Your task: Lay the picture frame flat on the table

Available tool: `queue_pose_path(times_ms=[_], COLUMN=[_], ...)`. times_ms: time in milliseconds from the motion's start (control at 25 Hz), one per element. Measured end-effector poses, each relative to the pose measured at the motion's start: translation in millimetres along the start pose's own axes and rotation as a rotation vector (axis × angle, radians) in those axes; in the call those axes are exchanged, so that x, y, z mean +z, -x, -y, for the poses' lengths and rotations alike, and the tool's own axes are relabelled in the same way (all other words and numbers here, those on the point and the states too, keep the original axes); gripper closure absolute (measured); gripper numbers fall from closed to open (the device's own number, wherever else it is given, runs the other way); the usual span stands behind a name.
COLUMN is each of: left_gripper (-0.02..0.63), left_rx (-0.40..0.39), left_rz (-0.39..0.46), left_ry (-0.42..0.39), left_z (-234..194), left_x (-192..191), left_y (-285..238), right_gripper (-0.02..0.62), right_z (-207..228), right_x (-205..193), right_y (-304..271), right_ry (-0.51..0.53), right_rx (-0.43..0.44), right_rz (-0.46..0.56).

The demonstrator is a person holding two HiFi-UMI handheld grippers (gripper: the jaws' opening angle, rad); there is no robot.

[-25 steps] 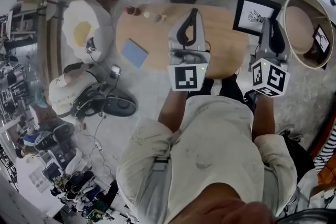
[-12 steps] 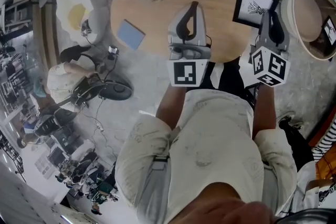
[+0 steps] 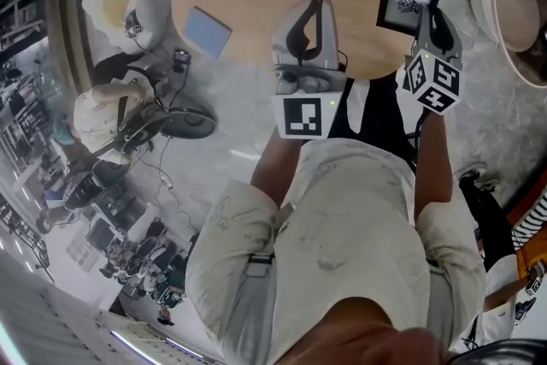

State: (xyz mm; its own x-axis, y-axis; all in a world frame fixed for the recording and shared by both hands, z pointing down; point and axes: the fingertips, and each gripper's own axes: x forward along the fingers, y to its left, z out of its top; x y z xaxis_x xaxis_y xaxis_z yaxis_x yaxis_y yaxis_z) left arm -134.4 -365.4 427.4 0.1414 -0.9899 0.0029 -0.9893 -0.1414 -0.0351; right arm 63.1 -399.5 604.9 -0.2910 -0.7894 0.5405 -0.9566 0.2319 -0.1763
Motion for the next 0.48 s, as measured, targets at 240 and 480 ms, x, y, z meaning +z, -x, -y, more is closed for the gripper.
queue_pose_path(times_ms=[240, 480], left_gripper=[0.601, 0.601], left_rx=[-0.005, -0.006], left_rz=[-0.009, -0.016], left_ry=[0.005, 0.020], left_z=[-3.1, 0.5], left_x=[-20.5, -41.3], left_y=[13.2, 16.2], right_gripper=[0.522, 0.522], right_z=[0.2, 11.3], right_x=[-65.8, -130.5], right_y=[-26.4, -52.7], right_ry=[-0.019, -0.048], right_rx=[0.000, -0.026], right_rz=[-0.105, -0.221])
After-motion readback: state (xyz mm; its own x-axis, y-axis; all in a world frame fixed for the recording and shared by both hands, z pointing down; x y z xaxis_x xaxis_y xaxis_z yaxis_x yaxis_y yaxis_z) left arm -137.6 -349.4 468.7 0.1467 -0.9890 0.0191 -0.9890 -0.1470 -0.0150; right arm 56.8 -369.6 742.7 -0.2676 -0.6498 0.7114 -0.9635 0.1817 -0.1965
